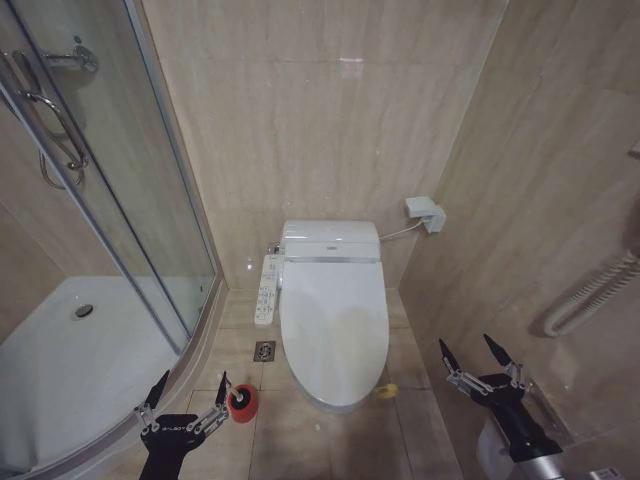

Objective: Open the toilet lid, clean the toilet bowl with a toilet brush, close the toilet lid, and flush.

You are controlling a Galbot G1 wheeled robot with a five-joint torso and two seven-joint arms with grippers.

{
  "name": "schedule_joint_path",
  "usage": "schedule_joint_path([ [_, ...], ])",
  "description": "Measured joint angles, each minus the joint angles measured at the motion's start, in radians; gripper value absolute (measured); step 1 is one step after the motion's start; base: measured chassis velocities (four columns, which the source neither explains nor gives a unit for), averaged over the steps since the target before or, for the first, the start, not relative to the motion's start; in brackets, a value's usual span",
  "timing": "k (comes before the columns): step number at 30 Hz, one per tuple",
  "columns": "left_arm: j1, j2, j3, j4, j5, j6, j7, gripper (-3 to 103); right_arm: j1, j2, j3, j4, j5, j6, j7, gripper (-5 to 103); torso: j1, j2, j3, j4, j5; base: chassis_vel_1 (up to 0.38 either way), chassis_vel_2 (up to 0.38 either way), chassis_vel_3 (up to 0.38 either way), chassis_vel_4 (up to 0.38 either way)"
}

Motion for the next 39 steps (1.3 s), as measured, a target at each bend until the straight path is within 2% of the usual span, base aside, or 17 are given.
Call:
schedule_joint_path([
  [8,0.0,0.0,0.0,0.0,0.0,0.0,0.0,100,0.038,-0.021,-0.04,-0.063,-0.078,-0.01,-0.022,100,0.0,0.0,0.0,0.0001,0.0,0.0,0.0,0.0,0.0],
  [23,0.0,0.0,0.0,0.0,0.0,0.0,0.0,100,0.094,-0.066,-0.056,-0.21,-0.111,0.016,-0.034,100,0.0,0.0,0.0,0.0001,0.0,0.0,0.0,0.0,0.0],
  [31,0.0,0.0,0.0,0.0,0.0,0.0,0.0,100,0.13,-0.074,-0.103,-0.314,-0.176,0.037,-0.043,100,0.0,0.0,0.0,0.0,0.0,0.0,0.0,0.0,0.0],
  [39,0.0,0.0,0.0,0.0,0.0,0.0,0.0,100,0.184,-0.087,-0.123,-0.395,-0.195,0.048,-0.047,100,0.0,0.0,0.0,0.0001,0.0,0.0,0.0,0.0,0.0],
])
